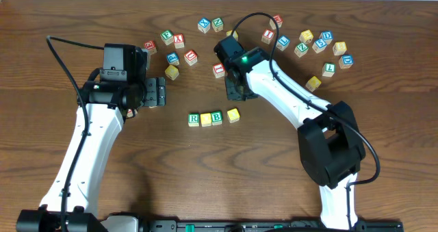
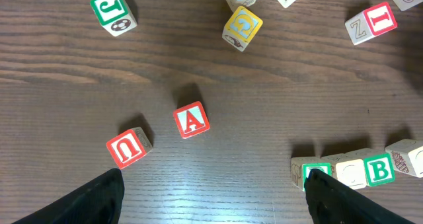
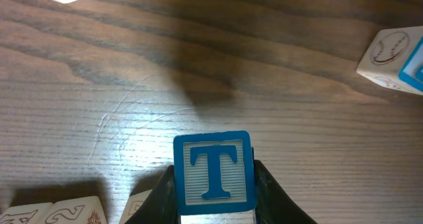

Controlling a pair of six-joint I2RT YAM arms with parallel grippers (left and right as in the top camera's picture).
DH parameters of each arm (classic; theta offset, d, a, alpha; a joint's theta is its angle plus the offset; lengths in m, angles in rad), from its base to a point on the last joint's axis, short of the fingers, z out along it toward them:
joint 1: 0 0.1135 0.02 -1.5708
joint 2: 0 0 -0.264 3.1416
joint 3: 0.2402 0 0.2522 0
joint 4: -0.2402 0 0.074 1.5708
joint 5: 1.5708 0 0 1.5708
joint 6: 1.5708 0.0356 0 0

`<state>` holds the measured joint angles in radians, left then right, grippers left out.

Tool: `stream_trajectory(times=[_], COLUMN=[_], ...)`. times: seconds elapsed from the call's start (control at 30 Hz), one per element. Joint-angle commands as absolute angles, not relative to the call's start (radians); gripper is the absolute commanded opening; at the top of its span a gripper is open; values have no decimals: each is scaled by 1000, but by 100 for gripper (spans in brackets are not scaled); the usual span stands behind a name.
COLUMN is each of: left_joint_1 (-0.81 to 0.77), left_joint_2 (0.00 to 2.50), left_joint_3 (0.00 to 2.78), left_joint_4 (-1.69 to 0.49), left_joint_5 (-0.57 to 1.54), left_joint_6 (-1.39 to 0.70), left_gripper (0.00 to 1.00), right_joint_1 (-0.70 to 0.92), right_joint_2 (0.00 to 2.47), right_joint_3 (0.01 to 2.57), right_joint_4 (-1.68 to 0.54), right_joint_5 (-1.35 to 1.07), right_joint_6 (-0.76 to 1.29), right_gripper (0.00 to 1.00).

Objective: Spell out ROBOT
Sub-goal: 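Lift the blue T block and carry it left toward the row, then lower the blue T block onto the table right of the O block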

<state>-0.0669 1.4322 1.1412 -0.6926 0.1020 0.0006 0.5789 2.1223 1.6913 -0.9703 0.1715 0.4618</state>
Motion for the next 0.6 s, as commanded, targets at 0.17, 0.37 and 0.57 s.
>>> stream_trajectory(times=[0.17, 0.37, 0.57], left_joint_1=[-62, -62, -62], left_joint_2=[1422, 1422, 1422], left_joint_3=[1131, 1131, 1131], left_joint_4=[-696, -695, -695], left_joint_5=[94, 93, 93], left_joint_6=[3, 3, 3], left_gripper=[86, 86, 86], right_joint_1=[539, 517, 511], right_joint_2=[2088, 2038, 1906], right_joint_3=[1674, 1575, 1415], right_joint_4=[-968, -867, -744], right_joint_5=[172, 113, 79], right_joint_6=[430, 403, 406], right_gripper=[9, 11, 20])
